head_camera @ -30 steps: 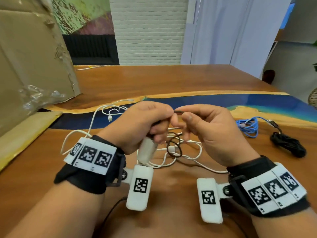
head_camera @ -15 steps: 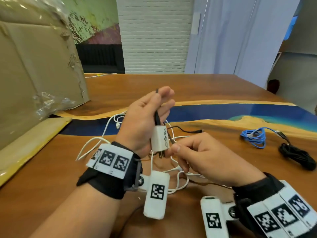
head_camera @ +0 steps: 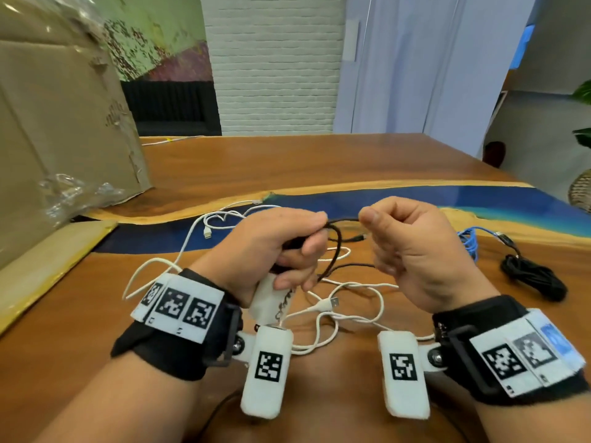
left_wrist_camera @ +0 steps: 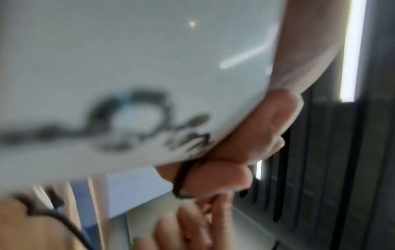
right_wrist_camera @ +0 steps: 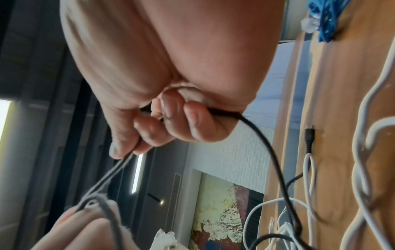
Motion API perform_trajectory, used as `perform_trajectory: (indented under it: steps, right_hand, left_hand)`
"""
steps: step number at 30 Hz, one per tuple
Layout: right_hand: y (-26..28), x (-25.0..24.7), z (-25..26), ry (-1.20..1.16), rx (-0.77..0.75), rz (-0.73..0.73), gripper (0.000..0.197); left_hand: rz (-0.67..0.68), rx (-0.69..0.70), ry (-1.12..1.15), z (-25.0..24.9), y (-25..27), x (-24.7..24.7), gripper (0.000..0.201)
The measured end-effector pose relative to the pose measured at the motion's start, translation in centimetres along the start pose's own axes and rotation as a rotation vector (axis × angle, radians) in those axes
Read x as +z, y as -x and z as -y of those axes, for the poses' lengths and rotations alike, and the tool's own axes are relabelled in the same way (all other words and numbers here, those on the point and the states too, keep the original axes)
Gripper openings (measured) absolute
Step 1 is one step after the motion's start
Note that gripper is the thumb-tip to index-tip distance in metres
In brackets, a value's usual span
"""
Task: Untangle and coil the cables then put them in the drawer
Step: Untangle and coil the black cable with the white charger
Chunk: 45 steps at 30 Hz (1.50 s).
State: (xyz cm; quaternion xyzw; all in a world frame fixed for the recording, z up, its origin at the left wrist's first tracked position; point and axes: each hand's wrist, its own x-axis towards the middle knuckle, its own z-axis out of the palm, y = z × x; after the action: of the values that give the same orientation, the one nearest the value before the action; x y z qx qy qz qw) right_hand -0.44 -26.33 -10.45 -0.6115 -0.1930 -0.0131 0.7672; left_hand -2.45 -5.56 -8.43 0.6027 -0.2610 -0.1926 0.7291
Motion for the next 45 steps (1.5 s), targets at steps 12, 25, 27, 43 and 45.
perform_trajectory:
  steps: [12,25,27,43,45]
  right_hand:
    - [1.2,2.6,-1.1,0.561,0.138,0.37,0.035]
    - [-0.5,-0.6,-0.9,-0.156,0.147,-0.071,0.014]
    - [-0.6,-0.7,-1.1,-0.1,0.14,-0.089,0.015]
    - [0.4,2.3,-3.7,0.179,0.244,0.29,0.024]
    - [0.3,2.6,-3.8,0.025,0.253,0.233,0.015]
  left_hand:
    - [-0.407,0.102,-0.268,1.0,-1.3,-0.2,0.028]
    - [-0.138,-0.035,-0.122,0.3,0.0,-1.1,0.045]
    - [-0.093,-0.013,0.072,0.0,0.1,-1.5,0.042]
    - [-0.536,-0.111,-0.702,1.0,-1.3,-0.6,0.024]
    - [-0.522,-0.134,-0.717,0.9,-1.2,-1.2,0.02]
